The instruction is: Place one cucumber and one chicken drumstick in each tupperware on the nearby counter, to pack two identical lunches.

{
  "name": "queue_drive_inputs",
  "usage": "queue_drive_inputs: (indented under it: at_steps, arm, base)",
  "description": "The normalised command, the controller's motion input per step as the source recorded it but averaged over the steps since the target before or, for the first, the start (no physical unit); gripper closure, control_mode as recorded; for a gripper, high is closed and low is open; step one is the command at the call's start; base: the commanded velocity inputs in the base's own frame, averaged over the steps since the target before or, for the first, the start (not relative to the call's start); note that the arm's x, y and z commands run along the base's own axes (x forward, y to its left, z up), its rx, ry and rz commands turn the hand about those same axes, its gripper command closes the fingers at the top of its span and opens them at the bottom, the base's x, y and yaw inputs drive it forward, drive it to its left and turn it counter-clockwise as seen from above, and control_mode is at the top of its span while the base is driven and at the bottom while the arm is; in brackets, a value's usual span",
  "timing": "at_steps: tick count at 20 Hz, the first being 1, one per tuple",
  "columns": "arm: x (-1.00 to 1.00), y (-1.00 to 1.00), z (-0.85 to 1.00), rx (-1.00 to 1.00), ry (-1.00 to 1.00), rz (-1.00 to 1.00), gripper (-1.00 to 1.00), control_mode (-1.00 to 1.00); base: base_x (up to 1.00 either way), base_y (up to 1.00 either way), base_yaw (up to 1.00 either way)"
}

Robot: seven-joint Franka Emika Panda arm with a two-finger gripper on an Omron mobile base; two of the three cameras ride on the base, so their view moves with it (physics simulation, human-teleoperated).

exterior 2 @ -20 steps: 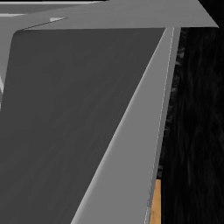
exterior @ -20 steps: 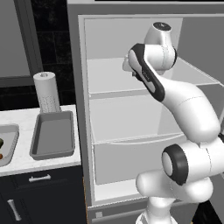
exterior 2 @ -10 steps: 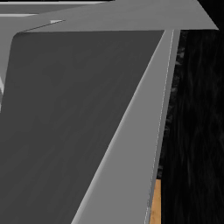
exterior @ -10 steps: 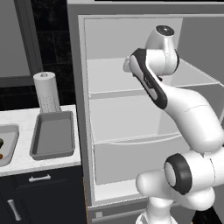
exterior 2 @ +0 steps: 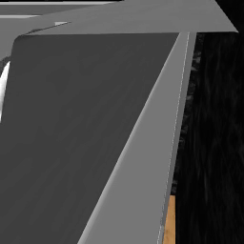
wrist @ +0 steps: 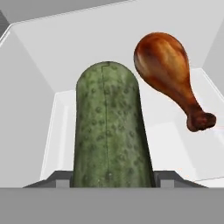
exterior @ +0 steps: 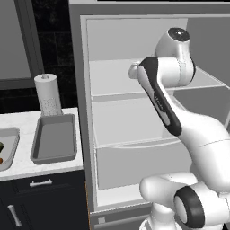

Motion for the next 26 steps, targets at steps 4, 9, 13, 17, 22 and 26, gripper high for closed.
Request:
queue_drive_inputs:
  at_steps: [4, 9, 13, 17, 22, 26]
  arm:
    - [-1.0, 0.0, 0.46, 0.0, 0.0, 0.0, 1.0, -1.0]
    - [-1.0, 0.03, 0.35, 0.0, 0.01, 0.0, 1.0, -1.0]
    - [-1.0, 0.03, 0.12, 0.0, 0.0, 0.0, 1.0, -1.0]
    - [-0.95, 0.0, 0.0, 0.0, 0.0, 0.0, 1.0, -1.0]
    - [-0.53, 0.0, -0.04, 0.0, 0.0, 0.0, 1.0, -1.0]
    - [-0.43, 0.0, -0.03, 0.0, 0.0, 0.0, 1.0, -1.0]
  base:
    - [0.0, 0.0, 0.0]
    - [0.0, 0.0, 0.0]
    - [0.0, 0.0, 0.0]
    - [0.0, 0.0, 0.0]
    - [0.0, 0.0, 0.0]
    - [0.0, 0.0, 0.0]
